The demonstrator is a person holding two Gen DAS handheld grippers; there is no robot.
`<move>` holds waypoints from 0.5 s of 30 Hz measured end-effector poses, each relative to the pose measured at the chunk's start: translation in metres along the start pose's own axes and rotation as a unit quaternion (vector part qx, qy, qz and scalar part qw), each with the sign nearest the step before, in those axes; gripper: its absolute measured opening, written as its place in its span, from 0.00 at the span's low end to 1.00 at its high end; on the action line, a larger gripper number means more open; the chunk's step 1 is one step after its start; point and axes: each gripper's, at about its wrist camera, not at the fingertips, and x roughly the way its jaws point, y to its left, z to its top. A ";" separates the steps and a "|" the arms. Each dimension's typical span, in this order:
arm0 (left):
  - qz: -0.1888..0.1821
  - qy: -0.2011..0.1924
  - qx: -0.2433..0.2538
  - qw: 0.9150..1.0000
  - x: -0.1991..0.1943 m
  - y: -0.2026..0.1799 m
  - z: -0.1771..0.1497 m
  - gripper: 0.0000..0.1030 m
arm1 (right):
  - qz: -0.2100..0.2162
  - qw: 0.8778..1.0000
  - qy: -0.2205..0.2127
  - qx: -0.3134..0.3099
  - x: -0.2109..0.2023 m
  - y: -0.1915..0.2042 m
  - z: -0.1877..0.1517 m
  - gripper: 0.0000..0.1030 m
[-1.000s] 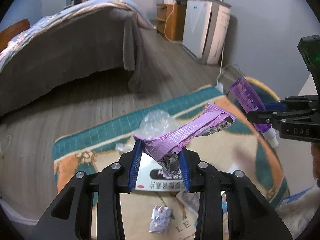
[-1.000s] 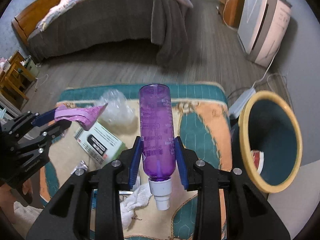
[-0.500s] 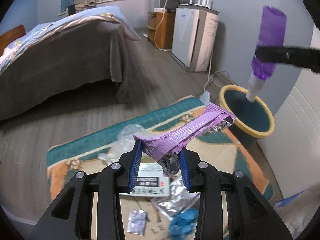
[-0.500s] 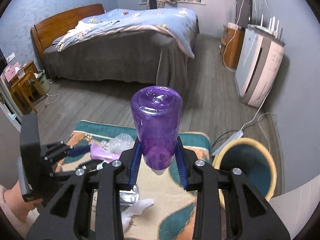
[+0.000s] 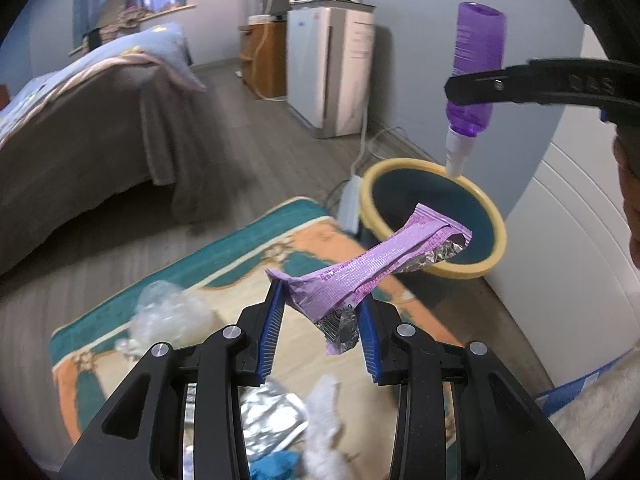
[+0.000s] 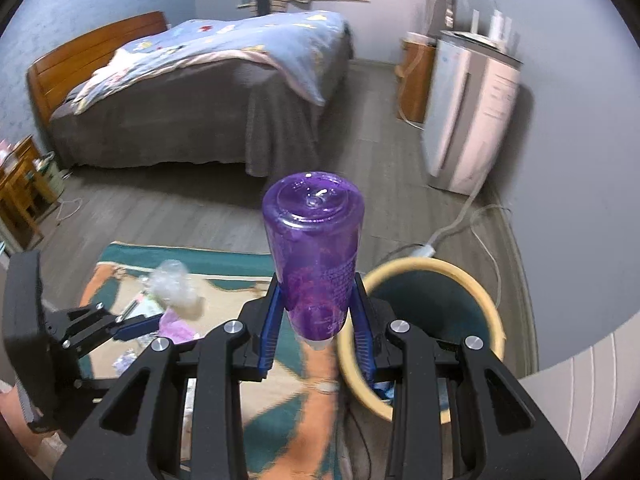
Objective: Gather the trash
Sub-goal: 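Carry the purple wrapper and spray bottle over the bin and release both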
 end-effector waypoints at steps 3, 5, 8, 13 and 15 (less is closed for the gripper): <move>-0.010 0.002 0.011 1.000 0.008 -0.016 0.005 0.36 | -0.013 1.000 0.005 0.023 0.003 -0.027 -0.003 0.31; -0.016 0.003 0.016 1.000 0.010 -0.026 0.007 0.36 | -0.017 0.999 0.008 0.044 0.006 -0.045 -0.007 0.31; -0.025 0.004 0.021 0.999 0.012 -0.036 0.009 0.36 | -0.028 0.997 0.018 0.072 0.014 -0.073 -0.013 0.31; -0.031 0.013 0.027 0.999 0.017 -0.049 0.011 0.36 | -0.034 0.992 0.057 0.111 0.044 -0.103 -0.028 0.31; -0.030 0.016 0.032 0.999 0.019 -0.054 0.013 0.36 | -0.038 0.990 0.073 0.117 0.055 -0.109 -0.035 0.31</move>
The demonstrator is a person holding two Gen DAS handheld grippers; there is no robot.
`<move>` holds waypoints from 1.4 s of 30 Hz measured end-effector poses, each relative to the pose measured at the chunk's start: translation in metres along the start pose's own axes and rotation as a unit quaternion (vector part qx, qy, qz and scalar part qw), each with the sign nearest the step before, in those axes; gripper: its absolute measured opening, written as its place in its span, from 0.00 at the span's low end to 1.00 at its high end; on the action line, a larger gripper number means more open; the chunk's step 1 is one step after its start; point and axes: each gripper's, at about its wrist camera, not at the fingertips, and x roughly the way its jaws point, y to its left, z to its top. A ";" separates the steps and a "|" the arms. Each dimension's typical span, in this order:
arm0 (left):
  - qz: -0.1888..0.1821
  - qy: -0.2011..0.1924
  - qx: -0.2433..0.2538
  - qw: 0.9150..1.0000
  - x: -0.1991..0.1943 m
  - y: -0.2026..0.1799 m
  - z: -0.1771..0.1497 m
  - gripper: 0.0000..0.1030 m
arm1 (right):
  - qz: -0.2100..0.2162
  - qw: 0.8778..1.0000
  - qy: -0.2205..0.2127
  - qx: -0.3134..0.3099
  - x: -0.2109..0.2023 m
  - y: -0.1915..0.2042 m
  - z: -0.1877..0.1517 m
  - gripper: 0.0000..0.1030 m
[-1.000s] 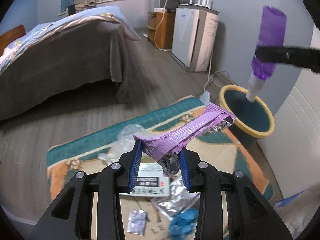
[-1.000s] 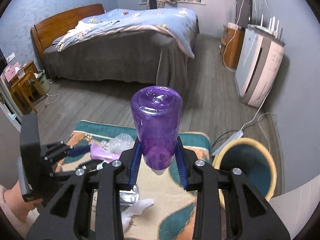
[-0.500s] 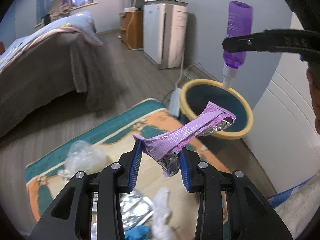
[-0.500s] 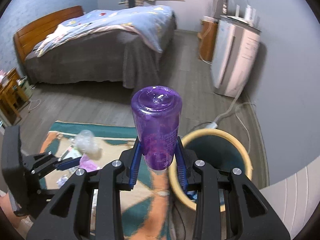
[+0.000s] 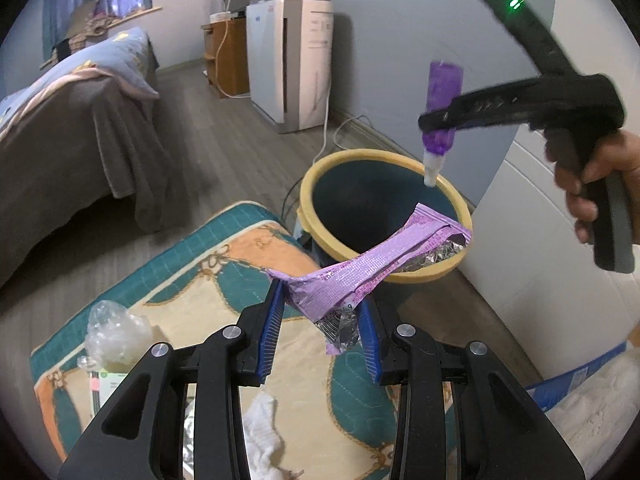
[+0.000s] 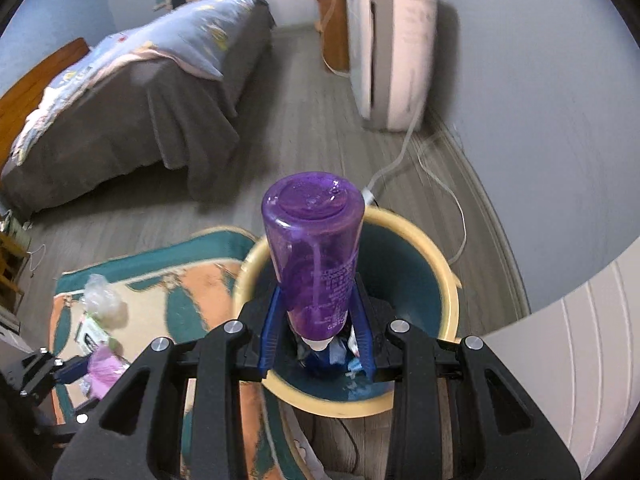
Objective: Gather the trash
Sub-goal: 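Carry the purple wrapper and spray bottle over the bin and release both, then move both open tools back over the cushion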
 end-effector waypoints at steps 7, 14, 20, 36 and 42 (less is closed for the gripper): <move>-0.003 0.012 -0.004 1.000 0.010 -0.003 0.013 0.36 | -0.009 0.999 0.030 0.033 0.024 -0.020 -0.010 0.31; 0.006 0.027 0.020 0.999 0.037 -0.017 0.043 0.36 | -0.016 0.995 0.047 0.083 0.042 -0.049 -0.018 0.31; 0.030 0.048 0.033 0.998 0.072 -0.024 0.060 0.36 | -0.022 0.993 0.045 0.105 0.047 -0.059 -0.018 0.31; 0.063 0.020 0.024 0.998 0.102 -0.033 0.093 0.68 | -0.017 0.992 -0.028 0.122 0.023 -0.060 -0.002 0.35; 0.070 0.023 0.025 0.997 0.101 -0.032 0.086 0.83 | -0.017 0.992 -0.031 0.119 0.023 -0.056 0.001 0.56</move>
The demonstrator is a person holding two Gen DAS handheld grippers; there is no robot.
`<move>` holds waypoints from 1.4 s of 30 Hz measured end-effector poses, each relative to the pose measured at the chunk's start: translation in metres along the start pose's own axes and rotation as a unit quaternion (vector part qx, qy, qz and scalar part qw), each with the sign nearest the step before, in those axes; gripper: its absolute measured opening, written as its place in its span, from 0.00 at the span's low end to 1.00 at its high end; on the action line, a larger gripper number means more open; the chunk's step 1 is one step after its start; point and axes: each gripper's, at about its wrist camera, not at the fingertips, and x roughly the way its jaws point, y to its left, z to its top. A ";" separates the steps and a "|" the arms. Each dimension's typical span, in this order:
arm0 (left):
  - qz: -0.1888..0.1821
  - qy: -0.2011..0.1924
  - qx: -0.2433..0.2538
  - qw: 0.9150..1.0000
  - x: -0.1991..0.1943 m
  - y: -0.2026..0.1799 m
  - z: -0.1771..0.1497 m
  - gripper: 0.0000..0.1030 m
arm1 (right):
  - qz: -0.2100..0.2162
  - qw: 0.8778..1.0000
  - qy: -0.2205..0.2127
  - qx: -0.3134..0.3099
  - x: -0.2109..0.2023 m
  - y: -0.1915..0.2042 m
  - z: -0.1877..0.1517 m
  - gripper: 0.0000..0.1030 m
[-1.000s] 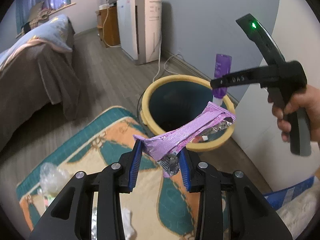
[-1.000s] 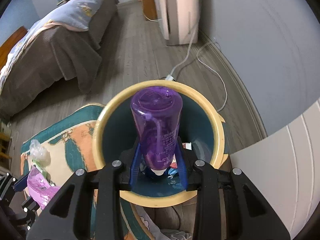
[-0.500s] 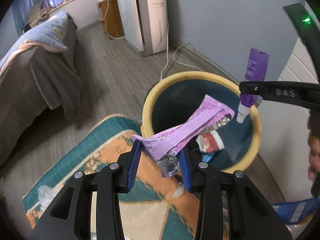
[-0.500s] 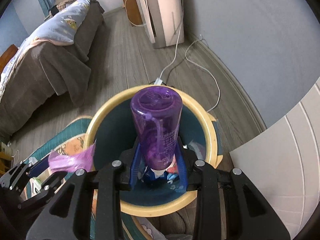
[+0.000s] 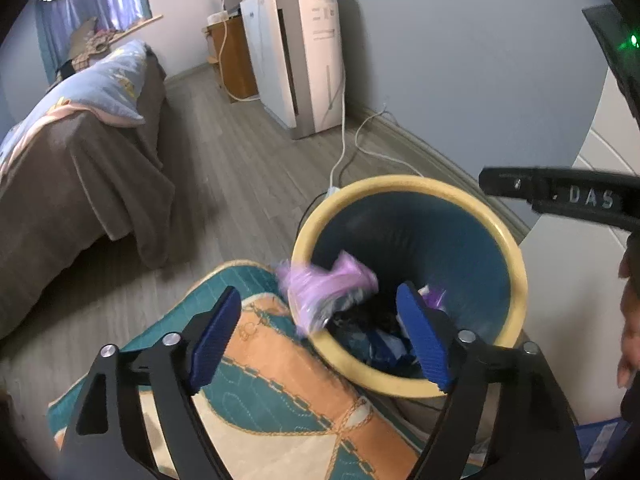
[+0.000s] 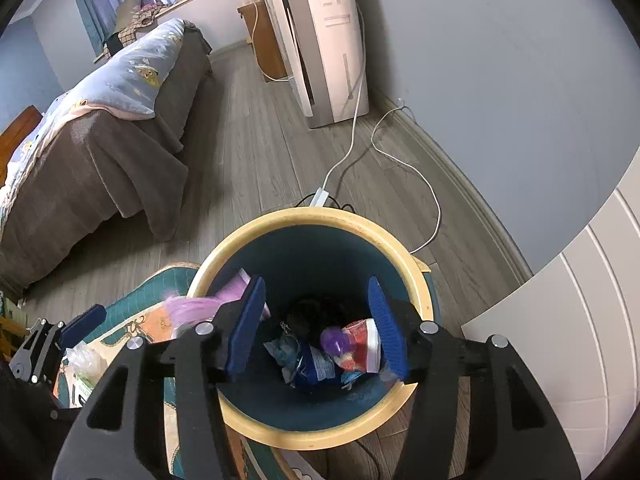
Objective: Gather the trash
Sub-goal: 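Move both open tools back over the cushion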
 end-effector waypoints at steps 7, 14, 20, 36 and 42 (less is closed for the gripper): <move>0.017 0.005 -0.011 1.000 -0.008 0.015 -0.014 0.91 | 0.003 1.000 -0.002 -0.006 -0.002 0.005 0.001 0.87; 0.037 0.000 -0.032 0.999 -0.037 0.043 -0.039 0.93 | 0.004 1.000 -0.007 -0.023 -0.007 0.022 0.002 0.94; 0.072 -0.005 -0.043 0.996 -0.077 0.074 -0.065 0.93 | -0.003 0.997 -0.017 -0.069 -0.022 0.054 -0.004 0.94; 0.156 -0.046 -0.146 0.976 -0.217 0.155 -0.167 0.95 | 0.042 0.991 -0.027 -0.126 -0.073 0.130 -0.048 0.94; 0.168 -0.037 -0.173 0.970 -0.215 0.175 -0.202 0.95 | 0.044 0.988 -0.006 -0.148 -0.081 0.157 -0.081 0.94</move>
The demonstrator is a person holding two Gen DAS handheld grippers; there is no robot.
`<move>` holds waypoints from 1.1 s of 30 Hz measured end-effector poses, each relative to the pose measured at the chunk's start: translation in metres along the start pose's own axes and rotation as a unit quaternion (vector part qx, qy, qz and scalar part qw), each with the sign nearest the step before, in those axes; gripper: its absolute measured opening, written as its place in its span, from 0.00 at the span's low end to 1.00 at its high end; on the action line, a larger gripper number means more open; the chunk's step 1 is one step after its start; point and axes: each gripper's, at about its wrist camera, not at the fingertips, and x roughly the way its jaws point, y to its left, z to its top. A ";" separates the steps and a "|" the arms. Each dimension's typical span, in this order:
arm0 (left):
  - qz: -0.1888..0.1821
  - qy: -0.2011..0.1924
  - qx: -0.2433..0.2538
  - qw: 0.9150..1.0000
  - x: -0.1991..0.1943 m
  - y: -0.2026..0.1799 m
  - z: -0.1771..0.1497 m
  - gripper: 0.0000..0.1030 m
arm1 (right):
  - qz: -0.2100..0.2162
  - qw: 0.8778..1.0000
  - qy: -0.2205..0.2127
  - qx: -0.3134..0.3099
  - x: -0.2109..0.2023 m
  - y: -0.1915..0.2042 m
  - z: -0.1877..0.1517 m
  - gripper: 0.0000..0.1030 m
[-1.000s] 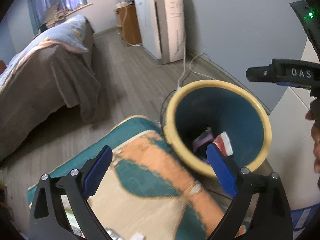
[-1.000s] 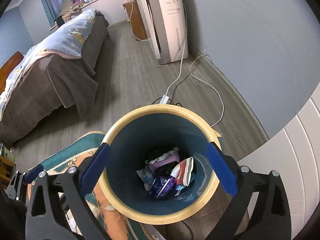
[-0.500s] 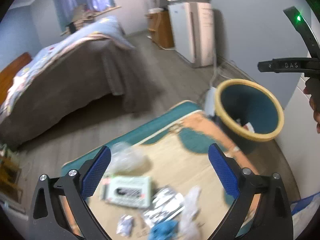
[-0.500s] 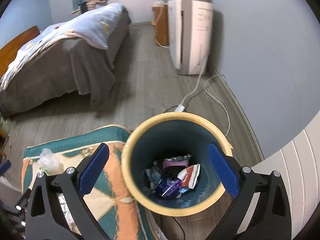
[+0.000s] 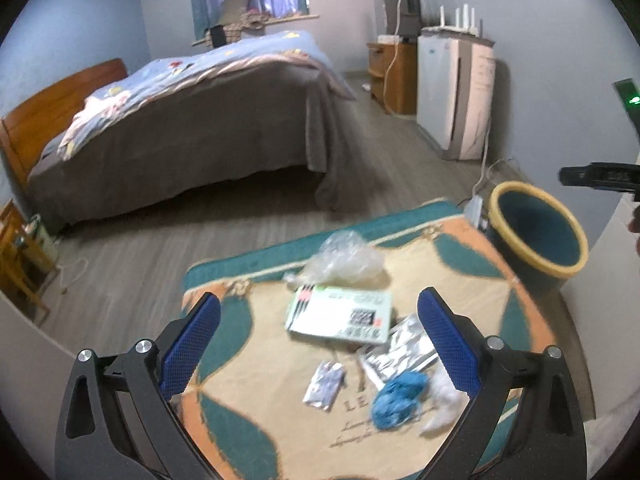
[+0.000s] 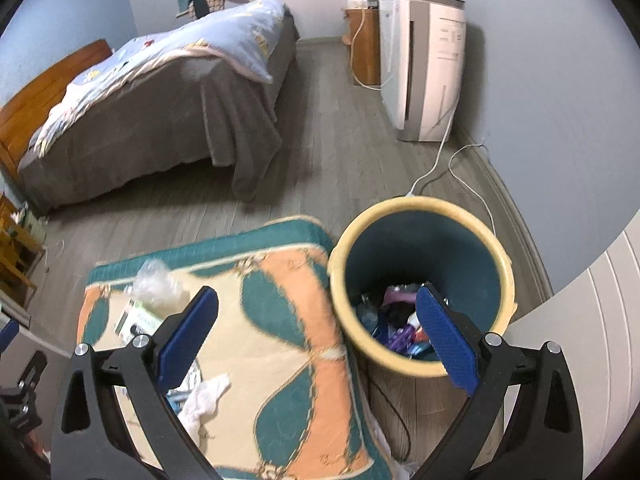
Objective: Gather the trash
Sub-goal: 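Move both open tools back over the cushion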
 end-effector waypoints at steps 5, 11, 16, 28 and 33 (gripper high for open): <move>0.013 0.014 -0.004 1.000 0.005 0.014 -0.013 0.95 | 0.003 0.999 0.017 -0.030 -0.001 0.034 -0.022 0.94; 0.015 -0.001 -0.015 1.000 -0.002 0.027 -0.018 0.95 | -0.008 0.998 0.026 -0.063 0.002 0.070 -0.040 0.94; 0.004 -0.002 -0.017 1.000 -0.004 0.034 -0.022 0.95 | -0.007 0.997 0.035 -0.065 0.006 0.091 -0.052 0.94; 0.001 -0.002 -0.015 1.000 0.004 0.042 -0.029 0.95 | -0.012 0.993 0.086 -0.084 0.041 0.131 -0.096 0.94; -0.007 0.004 -0.016 1.000 0.009 0.040 -0.032 0.95 | -0.016 0.991 0.104 -0.084 0.057 0.131 -0.106 0.94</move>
